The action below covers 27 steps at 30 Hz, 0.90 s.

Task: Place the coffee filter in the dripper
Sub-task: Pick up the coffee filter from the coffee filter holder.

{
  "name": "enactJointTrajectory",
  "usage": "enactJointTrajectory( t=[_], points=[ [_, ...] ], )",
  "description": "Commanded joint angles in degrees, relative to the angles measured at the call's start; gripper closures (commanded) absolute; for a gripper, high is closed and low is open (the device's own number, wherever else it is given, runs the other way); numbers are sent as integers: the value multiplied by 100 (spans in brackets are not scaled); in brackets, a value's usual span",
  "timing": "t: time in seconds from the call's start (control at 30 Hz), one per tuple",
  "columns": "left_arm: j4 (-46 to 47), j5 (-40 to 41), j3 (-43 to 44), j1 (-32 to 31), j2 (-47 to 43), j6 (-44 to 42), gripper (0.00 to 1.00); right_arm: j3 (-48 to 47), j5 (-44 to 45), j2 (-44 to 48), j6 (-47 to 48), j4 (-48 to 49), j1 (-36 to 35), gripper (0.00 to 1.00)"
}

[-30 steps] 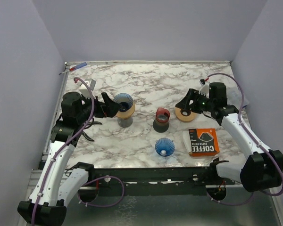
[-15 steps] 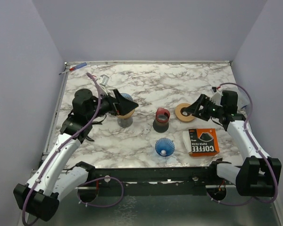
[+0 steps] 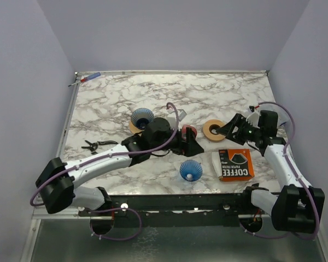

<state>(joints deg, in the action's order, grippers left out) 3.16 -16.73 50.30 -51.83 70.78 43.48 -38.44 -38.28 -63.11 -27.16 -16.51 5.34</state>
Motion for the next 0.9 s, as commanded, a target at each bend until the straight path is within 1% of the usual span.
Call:
enactJointTrajectory(
  t=[0.0, 0.07, 0.13, 0.37, 0.57, 0.67, 0.87],
  points=[
    [338, 755, 449, -528, 745, -10, 19, 230, -178, 42, -164, 88, 225, 21],
    [487, 949, 548, -679, 1069, 69, 21, 286, -142, 59, -159, 104, 295, 21],
    [510, 1031, 689, -764, 1397, 79, 26, 324, -169, 54, -146, 77, 410, 21],
    [488, 1615, 850, -905, 2098, 293, 34, 447, -279, 105, 78, -132, 810, 21],
    [493, 1559, 1197, -1039, 2813, 341, 38, 550, -261, 153, 100, -171, 867, 21],
    [490, 1576, 1360, -1086, 3142, 387, 42, 571, -243, 183, 97, -151, 874, 21],
    [398, 1634, 1576, -1110, 3554, 419, 49, 547, -394, 95, 119, -155, 874, 21]
  ],
)
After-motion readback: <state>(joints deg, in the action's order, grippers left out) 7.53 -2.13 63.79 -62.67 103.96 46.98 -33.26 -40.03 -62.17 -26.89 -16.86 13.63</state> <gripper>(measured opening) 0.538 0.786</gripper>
